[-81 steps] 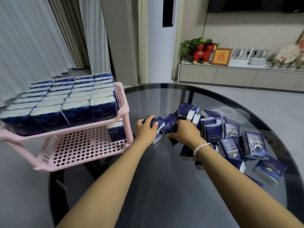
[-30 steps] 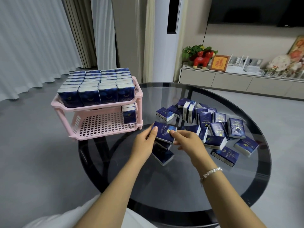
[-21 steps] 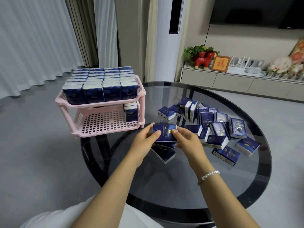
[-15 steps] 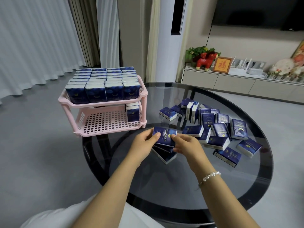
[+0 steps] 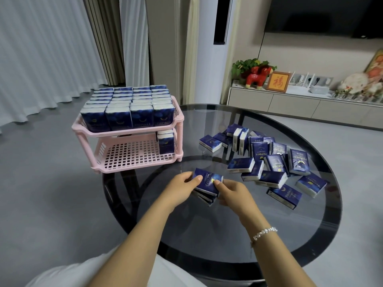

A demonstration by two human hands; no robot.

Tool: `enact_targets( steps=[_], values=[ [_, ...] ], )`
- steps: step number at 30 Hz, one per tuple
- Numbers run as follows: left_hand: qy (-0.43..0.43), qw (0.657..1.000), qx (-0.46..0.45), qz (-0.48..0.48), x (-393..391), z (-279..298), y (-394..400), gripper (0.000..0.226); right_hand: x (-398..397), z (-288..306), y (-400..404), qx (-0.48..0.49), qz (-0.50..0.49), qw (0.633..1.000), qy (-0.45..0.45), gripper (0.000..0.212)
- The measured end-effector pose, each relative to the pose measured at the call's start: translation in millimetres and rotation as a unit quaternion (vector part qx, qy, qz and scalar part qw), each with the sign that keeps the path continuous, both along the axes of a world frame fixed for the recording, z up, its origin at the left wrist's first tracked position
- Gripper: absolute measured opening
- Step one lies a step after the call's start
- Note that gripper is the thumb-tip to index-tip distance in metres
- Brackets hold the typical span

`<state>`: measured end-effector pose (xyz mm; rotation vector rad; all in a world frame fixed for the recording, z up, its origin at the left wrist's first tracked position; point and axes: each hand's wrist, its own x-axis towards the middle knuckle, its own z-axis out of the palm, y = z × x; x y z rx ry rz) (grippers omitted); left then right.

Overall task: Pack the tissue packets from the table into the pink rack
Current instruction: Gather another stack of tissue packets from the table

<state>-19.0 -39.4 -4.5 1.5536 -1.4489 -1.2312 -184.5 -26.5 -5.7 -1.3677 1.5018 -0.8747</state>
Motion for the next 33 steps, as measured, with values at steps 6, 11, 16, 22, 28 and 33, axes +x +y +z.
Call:
enact_targets(
  steps=[6,11,16,22,28,33],
  values=[
    [-0.067,0.993,-0.005,-0.096,16,-3,3,0.085,-18,-3,-9,-0.027,0.088,0.995,-0.04,0.057],
    [-0.233,0.957,-0.086,-0.15,6,-9,9,0.09,-31,-7,-11,-0.032,0.168,0.985,0.008,0.07],
    [-0.205,0.963,-0.092,-0.15,4,-9,10,0.086,-37,-8,-19,0.019,0.214,0.977,0.016,0.077],
    [-0.104,0.985,-0.073,-0.114,18,-5,4,0.079,-32,9,-34,0.04,0.277,0.96,-0.027,0.063],
    [-0.016,0.996,-0.061,-0.067,43,3,1,0.075,-3,38,-48,0.002,0.303,0.95,-0.07,0.055],
    [-0.103,0.99,-0.084,-0.038,65,9,-2,0.086,32,59,-62,-0.081,0.342,0.932,0.088,0.064]
  ],
)
